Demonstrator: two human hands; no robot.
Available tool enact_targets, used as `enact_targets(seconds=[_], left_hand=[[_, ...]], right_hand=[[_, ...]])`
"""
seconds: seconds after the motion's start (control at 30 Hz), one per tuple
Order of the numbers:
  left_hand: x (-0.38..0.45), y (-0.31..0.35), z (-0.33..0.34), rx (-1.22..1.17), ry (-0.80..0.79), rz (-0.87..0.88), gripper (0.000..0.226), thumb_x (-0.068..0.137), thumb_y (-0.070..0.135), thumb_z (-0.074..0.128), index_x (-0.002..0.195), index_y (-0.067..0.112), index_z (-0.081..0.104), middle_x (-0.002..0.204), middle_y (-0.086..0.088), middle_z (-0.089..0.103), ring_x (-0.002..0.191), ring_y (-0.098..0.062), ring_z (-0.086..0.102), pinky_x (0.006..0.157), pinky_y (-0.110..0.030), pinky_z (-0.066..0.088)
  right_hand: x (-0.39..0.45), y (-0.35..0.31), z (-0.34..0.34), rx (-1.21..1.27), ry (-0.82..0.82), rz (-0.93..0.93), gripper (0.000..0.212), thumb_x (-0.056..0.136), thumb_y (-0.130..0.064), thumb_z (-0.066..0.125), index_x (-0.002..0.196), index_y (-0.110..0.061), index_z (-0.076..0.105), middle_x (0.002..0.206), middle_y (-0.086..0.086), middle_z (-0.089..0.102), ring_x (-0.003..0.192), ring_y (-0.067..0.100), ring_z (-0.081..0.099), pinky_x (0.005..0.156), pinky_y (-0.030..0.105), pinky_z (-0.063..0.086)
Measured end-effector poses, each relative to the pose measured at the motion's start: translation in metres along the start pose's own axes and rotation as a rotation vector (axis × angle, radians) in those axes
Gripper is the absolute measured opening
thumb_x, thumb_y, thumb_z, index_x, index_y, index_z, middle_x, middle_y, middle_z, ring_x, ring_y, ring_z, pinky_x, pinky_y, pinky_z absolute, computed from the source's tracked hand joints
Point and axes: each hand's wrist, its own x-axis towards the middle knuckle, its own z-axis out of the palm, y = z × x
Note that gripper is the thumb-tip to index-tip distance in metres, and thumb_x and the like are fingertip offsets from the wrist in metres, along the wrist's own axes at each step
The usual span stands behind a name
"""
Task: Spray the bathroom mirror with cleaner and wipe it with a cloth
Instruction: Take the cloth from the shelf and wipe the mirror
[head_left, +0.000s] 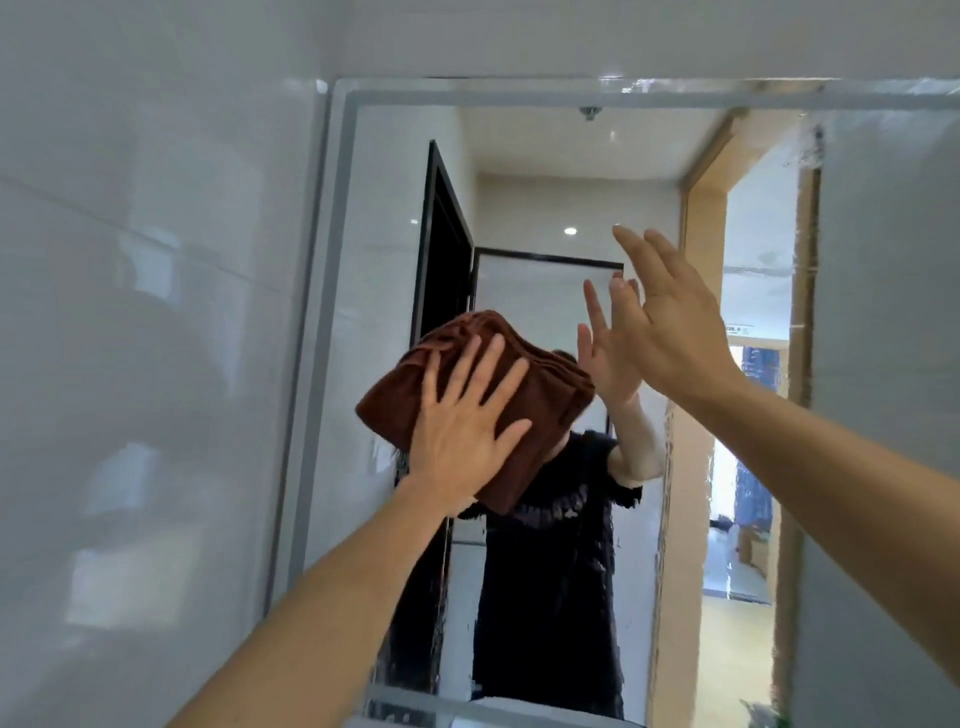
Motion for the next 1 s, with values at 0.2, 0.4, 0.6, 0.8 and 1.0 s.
enact_targets(seconds=[0.2, 0.4, 0.6, 0.8, 1.0], left_hand=[[-0.032, -0.069, 0.009, -0.032, 0.034, -0.607, 0.061, 0.102, 0.049, 0.034, 0.155, 0.020, 0.030, 0.164, -0.013, 0.023, 0.153, -0.032, 0.016, 0.117, -0.064, 0.014], [-0.006, 0.065, 0.002, -0.138, 0.065, -0.695, 0.066, 0.101, 0.049, 0.031, 0.158, 0.015, 0.023, 0.164, -0.019, 0.017, 0.153, -0.038, 0.010, 0.117, -0.067, 0.010], [-0.046, 0.117, 0.008, -0.127, -0.098, 0.123, 0.069, 0.097, 0.056, 0.041, 0.158, 0.027, 0.024, 0.168, -0.007, 0.010, 0.153, -0.030, 0.016, 0.116, -0.064, 0.015], [-0.116, -0.023, 0.019, -0.008, -0.030, -0.268, 0.067, 0.097, 0.052, 0.042, 0.155, 0.022, 0.032, 0.164, -0.011, 0.022, 0.152, -0.032, 0.018, 0.118, -0.064, 0.013], [-0.116, -0.020, 0.020, -0.073, -0.044, -0.782, 0.065, 0.100, 0.045, 0.038, 0.156, 0.013, 0.027, 0.163, -0.019, 0.021, 0.152, -0.037, 0.015, 0.115, -0.069, 0.015]], right_hand=[[-0.020, 0.012, -0.027, -0.026, -0.035, -0.029, 0.051, 0.105, -0.027, 0.038, 0.156, -0.030, 0.031, 0.163, 0.003, 0.027, 0.151, 0.019, 0.023, 0.119, 0.037, 0.021], [-0.032, 0.027, -0.038, -0.066, -0.063, -0.031, 0.052, 0.103, -0.028, 0.036, 0.155, -0.024, 0.033, 0.162, 0.006, 0.030, 0.150, 0.020, 0.024, 0.117, 0.034, 0.022], [-0.040, 0.017, -0.022, 0.003, -0.064, -0.008, 0.050, 0.106, -0.025, 0.037, 0.155, -0.026, 0.032, 0.162, 0.001, 0.030, 0.151, 0.017, 0.021, 0.119, 0.034, 0.019], [-0.064, 0.015, -0.028, -0.019, -0.143, -0.001, 0.057, 0.099, -0.037, 0.033, 0.156, -0.030, 0.030, 0.164, 0.000, 0.026, 0.151, 0.018, 0.022, 0.117, 0.032, 0.018], [-0.084, 0.021, -0.029, -0.055, -0.176, -0.014, 0.061, 0.096, -0.040, 0.029, 0.155, -0.027, 0.033, 0.162, 0.003, 0.030, 0.149, 0.021, 0.026, 0.117, 0.038, 0.023]])
